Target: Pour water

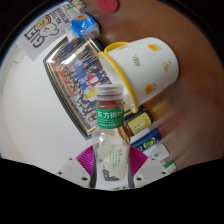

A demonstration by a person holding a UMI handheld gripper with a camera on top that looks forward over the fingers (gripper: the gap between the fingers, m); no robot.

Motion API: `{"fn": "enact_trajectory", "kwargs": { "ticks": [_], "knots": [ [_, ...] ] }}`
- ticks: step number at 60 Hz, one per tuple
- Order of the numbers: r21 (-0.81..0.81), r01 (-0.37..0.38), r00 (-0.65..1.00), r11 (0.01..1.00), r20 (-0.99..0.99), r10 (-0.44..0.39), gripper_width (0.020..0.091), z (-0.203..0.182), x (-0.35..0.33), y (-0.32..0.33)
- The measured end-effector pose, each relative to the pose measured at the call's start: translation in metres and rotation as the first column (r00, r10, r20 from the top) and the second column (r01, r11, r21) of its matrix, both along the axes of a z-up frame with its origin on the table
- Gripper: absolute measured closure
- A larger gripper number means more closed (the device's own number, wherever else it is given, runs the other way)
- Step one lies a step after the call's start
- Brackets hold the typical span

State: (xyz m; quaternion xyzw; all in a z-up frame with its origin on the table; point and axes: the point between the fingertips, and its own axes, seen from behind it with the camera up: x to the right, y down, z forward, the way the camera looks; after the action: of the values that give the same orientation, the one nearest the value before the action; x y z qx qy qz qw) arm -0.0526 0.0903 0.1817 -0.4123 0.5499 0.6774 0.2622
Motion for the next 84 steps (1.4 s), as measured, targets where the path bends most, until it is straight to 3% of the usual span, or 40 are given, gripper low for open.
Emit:
{"fn": "enact_trajectory", "kwargs": {
  "ticks": [16, 27, 32, 39, 47, 51, 57, 62, 75, 84],
  "knots": [
    [-0.002, -0.028, 1.000, 1.000, -0.003, 0.028, 0.0675, -0.001, -0.002, -0.001],
    [-0.004, -0.103, 0.901, 0.995, 0.422, 0.095, 0.0677, 0.005, -0.006, -0.009],
    [0.013, -0.129, 0.744, 0.992, 0.662, 0.088, 0.0674, 0.017, 0.009, -0.014],
    [0.069, -0.100, 0.404, 0.993, 0.914, -0.023, 0.0673, 0.047, 0.064, -0.014],
    [0.139, -0.062, -0.031, 0.988, 0.990, -0.141, 0.0674, 0.073, 0.143, -0.022],
    [0.133, -0.041, -0.224, 0.990, 0.965, -0.139, 0.0677, 0.073, 0.181, -0.022],
    [0.111, -0.020, -0.413, 0.994, 0.904, -0.109, 0.0675, 0.051, 0.232, -0.024],
    [0.072, -0.011, -0.471, 0.997, 0.879, -0.069, 0.0676, 0.018, 0.263, -0.026],
    [-0.046, -0.018, -0.494, 0.999, 0.869, 0.031, 0.0674, -0.072, 0.297, -0.031],
    [-0.090, -0.008, -0.477, 0.996, 0.876, 0.075, 0.0671, -0.112, 0.309, -0.033]
  ]
}}
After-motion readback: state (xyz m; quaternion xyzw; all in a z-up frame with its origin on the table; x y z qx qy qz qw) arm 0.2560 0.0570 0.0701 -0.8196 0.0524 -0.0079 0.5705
